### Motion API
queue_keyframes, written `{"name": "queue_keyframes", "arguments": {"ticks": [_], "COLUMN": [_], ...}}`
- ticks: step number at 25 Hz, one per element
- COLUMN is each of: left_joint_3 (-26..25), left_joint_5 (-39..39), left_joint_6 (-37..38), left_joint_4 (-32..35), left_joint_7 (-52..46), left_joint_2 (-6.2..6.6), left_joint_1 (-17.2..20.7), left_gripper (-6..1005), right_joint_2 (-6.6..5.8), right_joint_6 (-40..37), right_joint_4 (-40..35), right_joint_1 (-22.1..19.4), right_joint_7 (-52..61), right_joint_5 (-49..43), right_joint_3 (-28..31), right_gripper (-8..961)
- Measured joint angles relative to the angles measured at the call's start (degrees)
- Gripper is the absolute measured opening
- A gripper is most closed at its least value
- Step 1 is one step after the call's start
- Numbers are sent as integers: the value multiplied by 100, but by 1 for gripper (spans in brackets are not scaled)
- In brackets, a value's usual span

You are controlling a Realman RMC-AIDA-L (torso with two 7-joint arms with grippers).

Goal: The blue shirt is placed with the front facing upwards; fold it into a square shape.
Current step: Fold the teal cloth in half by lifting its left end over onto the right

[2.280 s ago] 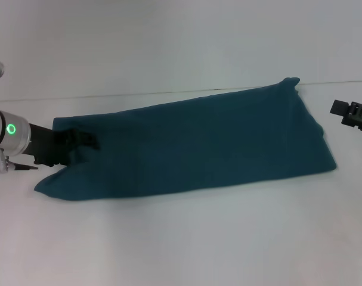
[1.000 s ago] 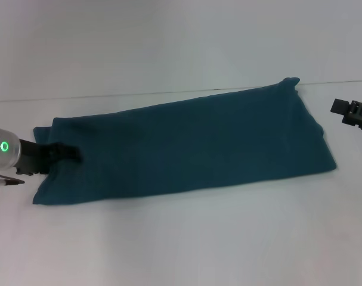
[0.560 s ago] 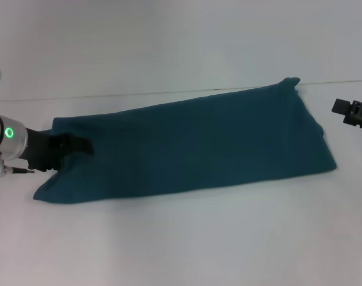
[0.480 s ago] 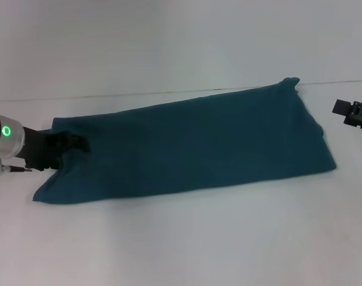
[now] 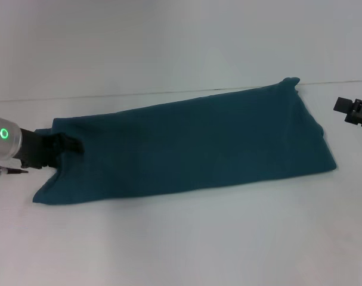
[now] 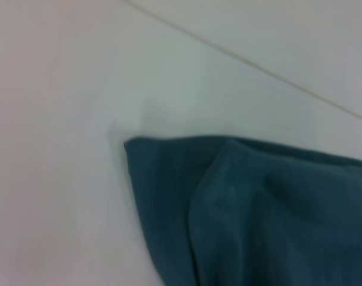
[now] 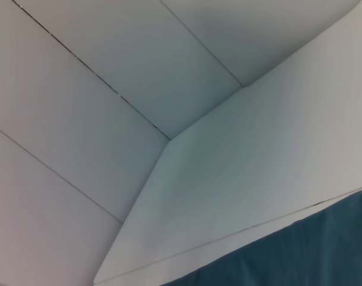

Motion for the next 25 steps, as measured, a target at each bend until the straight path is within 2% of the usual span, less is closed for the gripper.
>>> {"name": "queue_keyframes", "arguments": {"ticks": [6, 10, 15, 17, 21, 25], "left_joint_3": [297, 625, 571, 562, 464, 147], "left_joint_5": [-3, 97, 152, 140, 119, 114], "left_joint_6": [196, 185, 276, 328, 446, 515], "left_joint_4": [693, 810, 941, 943, 944, 833], "left_joint_7": [879, 971, 887, 783, 308, -50], "left_joint_2": [-127, -73, -53, -49, -47, -52], "left_joint_1": [227, 300, 317, 313, 314, 313], "left_gripper": [700, 713, 770, 891, 889, 887], "right_joint_2": [-4, -6, -9, -9, -18, -18], "right_joint_6": [21, 26, 32, 31, 13, 16], "right_joint_4": [0, 0, 0, 0, 0, 0], "right_joint_1": [26, 39, 67, 89, 139, 158], "right_joint_7": [-25, -76, -92, -88, -71, -70], "right_joint_5": [0, 0, 3, 7, 9, 9], "right_joint_3": [-4, -4, 4, 6, 7, 4], "right_gripper": [915, 915, 915, 915, 915, 915]}}
